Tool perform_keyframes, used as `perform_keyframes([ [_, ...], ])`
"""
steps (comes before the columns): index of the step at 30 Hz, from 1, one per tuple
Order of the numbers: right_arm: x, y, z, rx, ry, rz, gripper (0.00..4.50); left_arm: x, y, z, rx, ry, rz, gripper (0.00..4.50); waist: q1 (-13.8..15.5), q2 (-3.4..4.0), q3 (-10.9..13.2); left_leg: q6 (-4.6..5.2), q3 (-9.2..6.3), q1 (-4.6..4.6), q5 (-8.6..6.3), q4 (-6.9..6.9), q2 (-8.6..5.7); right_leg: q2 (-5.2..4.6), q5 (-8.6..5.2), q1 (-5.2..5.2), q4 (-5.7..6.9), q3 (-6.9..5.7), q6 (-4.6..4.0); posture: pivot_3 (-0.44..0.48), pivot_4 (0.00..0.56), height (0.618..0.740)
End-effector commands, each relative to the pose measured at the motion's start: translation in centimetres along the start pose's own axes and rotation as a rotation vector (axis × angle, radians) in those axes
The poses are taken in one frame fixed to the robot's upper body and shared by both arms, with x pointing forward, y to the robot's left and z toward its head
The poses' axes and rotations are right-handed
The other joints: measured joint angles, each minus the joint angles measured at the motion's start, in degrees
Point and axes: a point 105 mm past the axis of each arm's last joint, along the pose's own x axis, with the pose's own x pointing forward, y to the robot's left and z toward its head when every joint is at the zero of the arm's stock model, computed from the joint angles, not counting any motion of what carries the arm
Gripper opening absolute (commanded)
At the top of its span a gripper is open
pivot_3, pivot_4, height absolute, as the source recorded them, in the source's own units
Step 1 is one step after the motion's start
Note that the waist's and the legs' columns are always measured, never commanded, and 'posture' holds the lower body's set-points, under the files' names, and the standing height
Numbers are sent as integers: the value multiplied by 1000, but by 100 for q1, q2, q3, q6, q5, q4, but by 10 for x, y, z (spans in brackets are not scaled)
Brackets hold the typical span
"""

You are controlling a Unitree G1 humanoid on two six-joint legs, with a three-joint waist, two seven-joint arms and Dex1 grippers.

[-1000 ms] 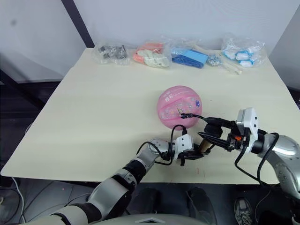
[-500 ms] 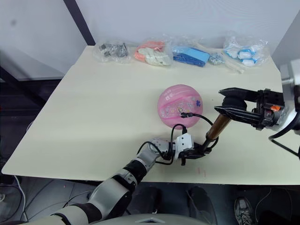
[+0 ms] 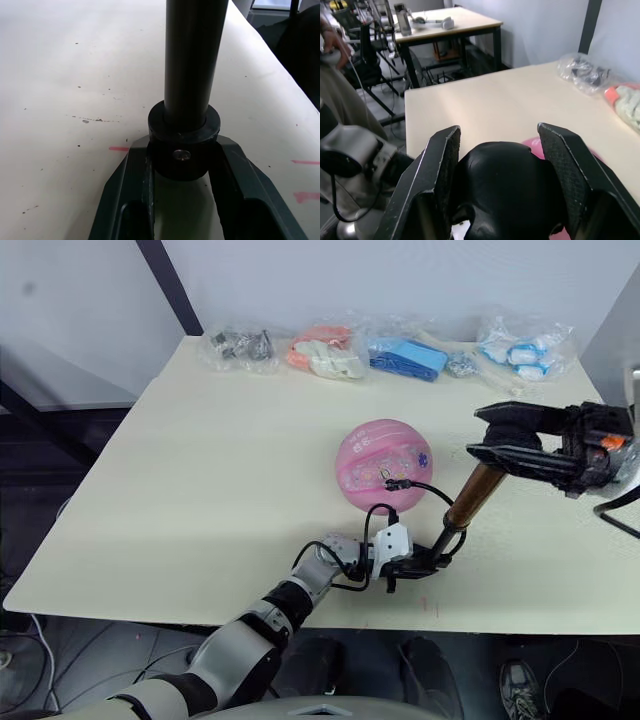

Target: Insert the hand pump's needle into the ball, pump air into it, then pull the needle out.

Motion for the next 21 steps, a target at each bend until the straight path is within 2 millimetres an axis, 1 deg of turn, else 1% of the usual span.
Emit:
perform_keyframes([
  [1,7,-1,-27,6,52,-10,2022,-6,-8,-25,-97,70,7,1073,-6,2,-8,0,3,3,0,0,-1,0,0,1,1,3,1,0,150,736],
  [4,12,-1,-51,19,75,-6,2022,-6,-6,-26,-121,75,17,1073,-9,7,-19,0,3,8,0,0,-2,2,0,4,1,2,1,0,150,736],
  [6,14,-2,-64,47,69,-24,2022,-7,-5,-25,-123,73,20,1073,-13,8,-22,0,2,13,0,-1,-4,3,-1,9,1,2,1,0,150,736],
  [10,21,2,-89,63,77,-22,2022,-8,-7,-25,-142,62,13,1073,-38,8,-28,0,1,24,0,-2,-4,5,-1,19,1,2,1,0,150,736],
  [16,27,7,-118,77,82,-32,2022,-9,-8,-24,-120,60,8,1073,-87,8,-30,-1,-2,30,0,-2,-5,6,-1,25,1,-2,0,0,150,736],
  [19,29,5,-135,77,91,-58,2022,-9,-8,-24,-119,58,10,1073,-115,5,-30,-1,-1,42,0,-5,-6,6,-1,36,1,-1,0,0,150,736],
  [21,29,5,-140,72,97,-59,2022,-9,-6,-24,-106,59,22,1073,-141,1,-28,-1,-2,57,0,-8,-5,7,-2,49,0,-1,0,0,150,736],
])
